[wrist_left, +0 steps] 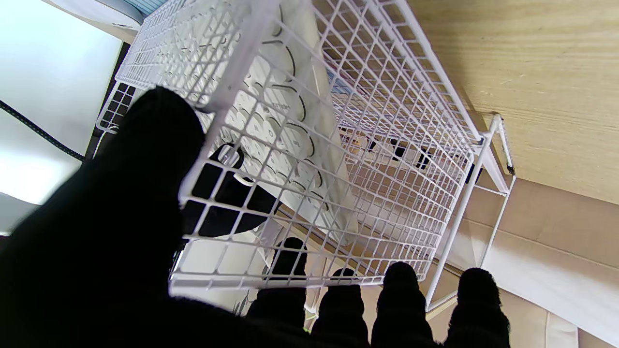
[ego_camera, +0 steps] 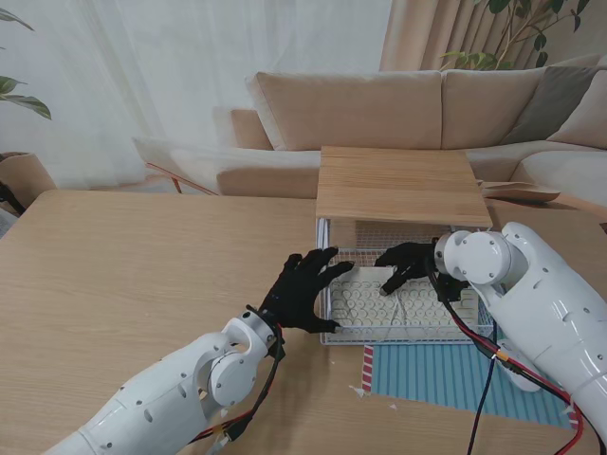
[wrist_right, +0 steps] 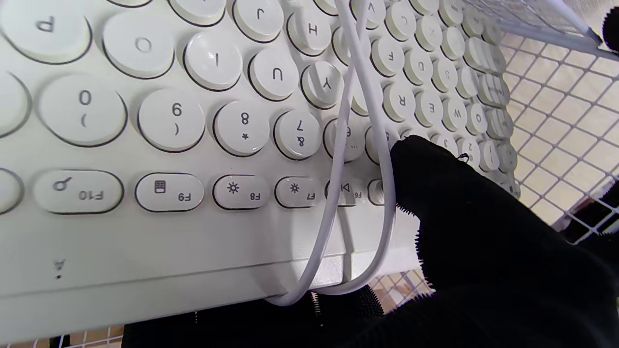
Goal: Unroll the mouse pad and set up the keyboard and mouse from the tabletop organizer
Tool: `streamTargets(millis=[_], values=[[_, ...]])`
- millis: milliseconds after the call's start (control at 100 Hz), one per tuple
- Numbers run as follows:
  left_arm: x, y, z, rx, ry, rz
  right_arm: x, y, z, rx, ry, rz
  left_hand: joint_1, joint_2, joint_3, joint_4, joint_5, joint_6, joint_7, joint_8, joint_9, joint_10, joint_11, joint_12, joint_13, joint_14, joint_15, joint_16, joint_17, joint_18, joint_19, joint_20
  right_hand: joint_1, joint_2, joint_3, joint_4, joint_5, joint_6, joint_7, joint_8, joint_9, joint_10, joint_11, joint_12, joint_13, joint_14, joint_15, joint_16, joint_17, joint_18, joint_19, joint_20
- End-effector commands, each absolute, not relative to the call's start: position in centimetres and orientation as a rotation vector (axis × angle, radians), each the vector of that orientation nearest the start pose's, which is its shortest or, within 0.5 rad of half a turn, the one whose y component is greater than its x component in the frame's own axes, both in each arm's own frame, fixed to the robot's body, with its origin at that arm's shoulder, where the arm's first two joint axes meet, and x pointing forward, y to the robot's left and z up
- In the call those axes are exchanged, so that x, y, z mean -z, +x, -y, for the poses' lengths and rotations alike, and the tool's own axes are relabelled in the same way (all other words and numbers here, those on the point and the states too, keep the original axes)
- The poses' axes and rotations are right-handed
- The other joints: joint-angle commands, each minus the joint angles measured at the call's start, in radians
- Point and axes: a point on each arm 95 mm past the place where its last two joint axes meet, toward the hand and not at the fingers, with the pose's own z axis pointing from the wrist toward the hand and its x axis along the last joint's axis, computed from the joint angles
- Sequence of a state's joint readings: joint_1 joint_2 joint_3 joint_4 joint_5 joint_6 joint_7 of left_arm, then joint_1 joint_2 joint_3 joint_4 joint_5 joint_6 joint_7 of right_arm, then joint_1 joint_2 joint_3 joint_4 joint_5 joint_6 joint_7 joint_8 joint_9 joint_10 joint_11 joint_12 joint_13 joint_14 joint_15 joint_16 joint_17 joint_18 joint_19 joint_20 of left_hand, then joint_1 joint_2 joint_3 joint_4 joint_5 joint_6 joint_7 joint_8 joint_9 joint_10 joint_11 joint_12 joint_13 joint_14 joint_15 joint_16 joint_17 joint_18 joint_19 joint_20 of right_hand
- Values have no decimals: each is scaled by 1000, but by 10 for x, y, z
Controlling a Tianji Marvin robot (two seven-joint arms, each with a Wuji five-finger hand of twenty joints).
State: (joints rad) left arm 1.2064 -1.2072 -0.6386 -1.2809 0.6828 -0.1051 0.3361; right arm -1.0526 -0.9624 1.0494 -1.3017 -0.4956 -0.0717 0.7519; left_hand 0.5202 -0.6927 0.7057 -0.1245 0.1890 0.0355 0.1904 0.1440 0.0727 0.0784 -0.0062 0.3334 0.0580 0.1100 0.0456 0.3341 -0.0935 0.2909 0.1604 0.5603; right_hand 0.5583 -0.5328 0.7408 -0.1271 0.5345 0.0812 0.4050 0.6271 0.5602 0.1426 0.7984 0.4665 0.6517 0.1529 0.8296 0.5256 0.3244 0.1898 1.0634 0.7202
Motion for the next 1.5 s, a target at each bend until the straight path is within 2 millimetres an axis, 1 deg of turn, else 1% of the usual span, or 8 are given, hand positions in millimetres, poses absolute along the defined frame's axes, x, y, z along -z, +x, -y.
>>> streamTargets(millis=[0,210,240,300,450,630,1090,1490], values=[[359,413,154,1946,-1161,-1587,286,497,47,-1175,1711,-2078,24,30,35,28,-32,-6,-3,2,35,33,32,7,-29,2,-9,8,-10,-5,-35,19,37,-42,40,34,-9,-26,35,17,7,-65,59,21,10,-31,5,3,-3,-17,-12,-2],[358,414,154,1946,-1160,-1581,289,499,44,-1210,1657,-2073,25,32,33,29,-33,-5,-6,1,35,34,31,4,-29,2,-10,7,-10,-5,-35,19,105,-48,93,18,94,-65,157,69,123,-63,145,95,131,-37,157,64,96,-19,104,49],[358,414,154,1946,-1159,-1580,289,499,43,-1214,1653,-2074,26,33,34,29,-33,-6,-6,0,35,34,30,4,-29,2,-10,6,-9,-5,-35,19,139,-55,79,-32,97,-80,217,43,150,-61,159,119,147,-37,199,83,110,-21,137,57],[358,414,154,1947,-1157,-1578,289,500,43,-1230,1643,-2069,25,34,33,29,-36,-7,-11,-2,34,34,29,2,-29,1,-11,6,-9,-5,-36,19,189,-70,68,-63,93,-104,342,-15,190,-56,178,151,176,-37,259,111,130,-24,183,69],[357,415,153,1948,-1151,-1570,290,500,41,-1273,1627,-2047,26,34,30,30,-37,-5,-25,-9,34,35,23,-9,-30,2,-12,3,-9,-6,-37,18,275,-75,77,-65,165,-147,521,-67,308,-33,234,208,273,-30,389,164,197,-13,304,116],[353,416,149,1962,-1143,-1532,288,499,38,-1315,1601,-2029,25,33,24,29,-39,-2,-96,-48,33,35,12,-50,-30,3,-15,-8,-8,-6,-42,12,293,-95,103,-53,245,-131,547,-86,383,7,240,211,334,-11,427,173,232,12,347,134],[345,415,141,1982,-1144,-1463,276,495,37,-1407,1524,-1924,-5,48,-11,24,-35,11,-151,-76,32,37,9,-76,-31,17,-12,-7,-9,-5,-35,18,308,-108,179,-49,253,-17,565,-46,429,104,265,241,399,7,494,192,275,51,408,160],[345,414,140,1995,-1158,-1447,262,489,39,-1487,1438,-1871,-21,48,-21,18,-33,9,-150,-75,32,36,9,-84,-31,17,-11,-3,-10,-5,-31,25,306,-132,219,-49,266,-9,565,-37,438,124,275,246,411,7,510,197,284,55,419,167]])
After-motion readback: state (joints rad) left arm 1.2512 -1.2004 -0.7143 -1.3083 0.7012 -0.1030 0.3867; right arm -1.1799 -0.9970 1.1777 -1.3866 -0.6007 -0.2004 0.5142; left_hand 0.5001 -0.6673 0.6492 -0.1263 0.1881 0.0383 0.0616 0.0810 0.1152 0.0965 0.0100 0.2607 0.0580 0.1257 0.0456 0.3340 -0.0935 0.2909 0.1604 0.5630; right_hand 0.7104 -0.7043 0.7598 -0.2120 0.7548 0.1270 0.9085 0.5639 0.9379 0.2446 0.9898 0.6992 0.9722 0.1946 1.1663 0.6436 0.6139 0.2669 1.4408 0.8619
